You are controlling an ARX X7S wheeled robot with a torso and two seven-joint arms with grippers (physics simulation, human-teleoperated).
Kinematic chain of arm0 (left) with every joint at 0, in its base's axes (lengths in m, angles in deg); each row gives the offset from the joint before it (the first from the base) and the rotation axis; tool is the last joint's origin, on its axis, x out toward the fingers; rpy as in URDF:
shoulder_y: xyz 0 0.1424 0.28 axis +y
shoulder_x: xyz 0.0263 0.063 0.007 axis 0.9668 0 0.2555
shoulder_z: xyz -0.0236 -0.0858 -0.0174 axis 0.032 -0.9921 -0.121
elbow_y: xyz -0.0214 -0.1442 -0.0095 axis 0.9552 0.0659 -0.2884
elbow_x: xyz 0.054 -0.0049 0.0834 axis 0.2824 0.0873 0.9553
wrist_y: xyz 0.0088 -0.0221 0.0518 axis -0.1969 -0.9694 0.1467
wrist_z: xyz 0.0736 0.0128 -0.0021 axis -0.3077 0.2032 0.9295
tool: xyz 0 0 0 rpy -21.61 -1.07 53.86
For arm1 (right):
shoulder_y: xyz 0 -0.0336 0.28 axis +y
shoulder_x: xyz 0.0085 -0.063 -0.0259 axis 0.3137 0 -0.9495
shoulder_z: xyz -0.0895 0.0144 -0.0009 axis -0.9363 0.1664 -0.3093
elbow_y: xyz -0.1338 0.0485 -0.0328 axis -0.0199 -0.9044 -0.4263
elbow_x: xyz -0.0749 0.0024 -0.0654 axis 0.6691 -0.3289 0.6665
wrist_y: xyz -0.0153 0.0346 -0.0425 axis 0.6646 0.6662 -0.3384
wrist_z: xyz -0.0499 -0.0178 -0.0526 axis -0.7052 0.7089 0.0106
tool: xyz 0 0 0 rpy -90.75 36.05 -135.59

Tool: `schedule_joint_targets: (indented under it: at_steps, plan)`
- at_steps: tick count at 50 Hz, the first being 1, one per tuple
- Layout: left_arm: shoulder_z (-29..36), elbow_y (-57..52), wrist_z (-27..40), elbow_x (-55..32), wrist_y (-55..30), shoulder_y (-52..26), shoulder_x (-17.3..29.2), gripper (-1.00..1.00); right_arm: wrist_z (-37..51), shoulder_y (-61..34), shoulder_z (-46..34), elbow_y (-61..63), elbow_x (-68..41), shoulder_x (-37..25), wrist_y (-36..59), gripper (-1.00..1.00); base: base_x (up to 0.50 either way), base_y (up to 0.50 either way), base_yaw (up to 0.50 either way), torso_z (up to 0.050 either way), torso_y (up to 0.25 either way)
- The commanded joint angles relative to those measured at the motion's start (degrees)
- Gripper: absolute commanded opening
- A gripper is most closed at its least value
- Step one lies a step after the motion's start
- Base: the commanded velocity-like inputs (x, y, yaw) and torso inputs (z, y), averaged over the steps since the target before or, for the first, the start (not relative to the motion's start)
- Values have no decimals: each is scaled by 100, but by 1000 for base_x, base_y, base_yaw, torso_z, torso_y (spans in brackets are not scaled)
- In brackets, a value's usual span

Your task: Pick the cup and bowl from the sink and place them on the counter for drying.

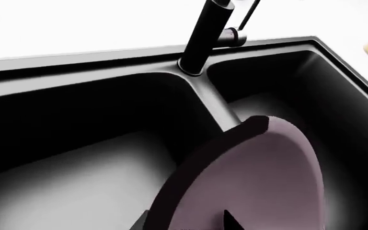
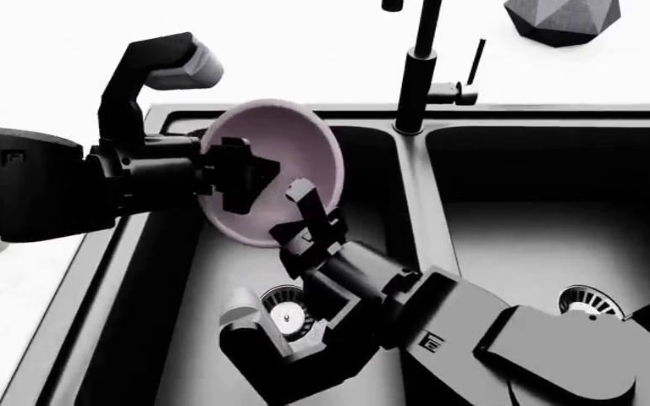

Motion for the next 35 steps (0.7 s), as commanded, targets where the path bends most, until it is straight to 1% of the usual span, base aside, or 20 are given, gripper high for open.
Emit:
schedule_joint_targets:
  at_steps: [1,12,13,14,17,35]
  plan:
    - [-33,-149,-67,179,157,44,-94,-100,95,4,112,12,324,11,-21,-100,0,0,0,0,0]
    - [-203,-295,-179,388,415,94,-13,-100,43,43,172,-42,268,8,-10,-100,0,0,0,0,0]
    - [-210,-304,-178,403,438,106,-16,-100,35,49,179,-51,257,9,9,100,0,0,0,0,0]
    - [-402,-318,-166,420,687,123,31,-100,-37,132,290,-102,107,-51,120,100,0,0,0,0,0]
    - [-449,-246,-85,310,743,83,-8,-100,-29,153,257,-95,111,-44,172,100,0,0,0,0,0]
    - [-448,-189,29,354,866,110,-62,-100,30,149,453,-72,105,-138,267,100,0,0,0,0,1]
